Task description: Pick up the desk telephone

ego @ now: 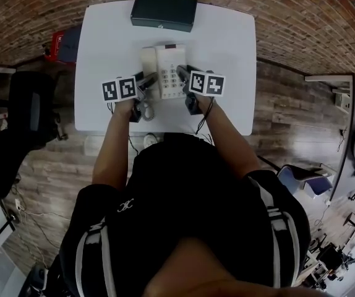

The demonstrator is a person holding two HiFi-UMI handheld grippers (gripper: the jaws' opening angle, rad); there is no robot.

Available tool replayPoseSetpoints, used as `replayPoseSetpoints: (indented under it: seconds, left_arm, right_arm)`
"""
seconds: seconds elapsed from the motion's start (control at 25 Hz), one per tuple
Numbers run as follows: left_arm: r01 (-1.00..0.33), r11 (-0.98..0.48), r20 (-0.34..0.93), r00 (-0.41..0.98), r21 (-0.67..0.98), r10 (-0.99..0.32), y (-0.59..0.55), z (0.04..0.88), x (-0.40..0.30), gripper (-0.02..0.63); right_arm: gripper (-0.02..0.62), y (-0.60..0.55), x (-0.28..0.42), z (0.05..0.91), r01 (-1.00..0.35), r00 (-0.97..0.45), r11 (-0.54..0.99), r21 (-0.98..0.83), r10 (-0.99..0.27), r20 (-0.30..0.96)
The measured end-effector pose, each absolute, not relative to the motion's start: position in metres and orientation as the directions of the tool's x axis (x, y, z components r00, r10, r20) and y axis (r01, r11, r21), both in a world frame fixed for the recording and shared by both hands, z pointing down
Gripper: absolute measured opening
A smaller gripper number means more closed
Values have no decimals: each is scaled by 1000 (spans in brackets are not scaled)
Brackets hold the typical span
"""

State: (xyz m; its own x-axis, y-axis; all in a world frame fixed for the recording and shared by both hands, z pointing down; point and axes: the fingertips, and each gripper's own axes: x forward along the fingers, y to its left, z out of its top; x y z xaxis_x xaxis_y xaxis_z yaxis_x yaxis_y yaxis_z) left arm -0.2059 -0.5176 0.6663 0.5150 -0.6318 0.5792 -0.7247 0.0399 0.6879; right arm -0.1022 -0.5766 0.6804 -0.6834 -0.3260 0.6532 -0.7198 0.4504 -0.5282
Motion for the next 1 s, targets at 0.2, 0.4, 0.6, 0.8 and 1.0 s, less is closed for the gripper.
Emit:
replayPoseSetpoints:
  seconds: [0.2,0.4,0.6,0.8,1.0]
  left_arm:
    - [-744,-1,540,486,668,-687,-515,631,-210,279]
    - [-777,-81,481,464,625,-744,-511,581,-212,279]
    - [-805,-179,398,456,565,-796,-501,523,-209,279]
    - [-817,-253,297,449,519,-843,-488,467,-206,281]
    - [-828,-324,220,458,458,-861,-474,421,-201,281]
  right_arm:
    - [132,-575,-106,643,-711,-697,483,-511,-392,601]
    - [132,-571,-106,592,-697,-716,519,-495,-466,519]
    - [133,-559,-105,532,-678,-735,571,-463,-538,414]
    - [133,-548,-103,467,-676,-736,644,-358,-602,309]
    - [133,-532,-96,418,-677,-734,668,-309,-642,221]
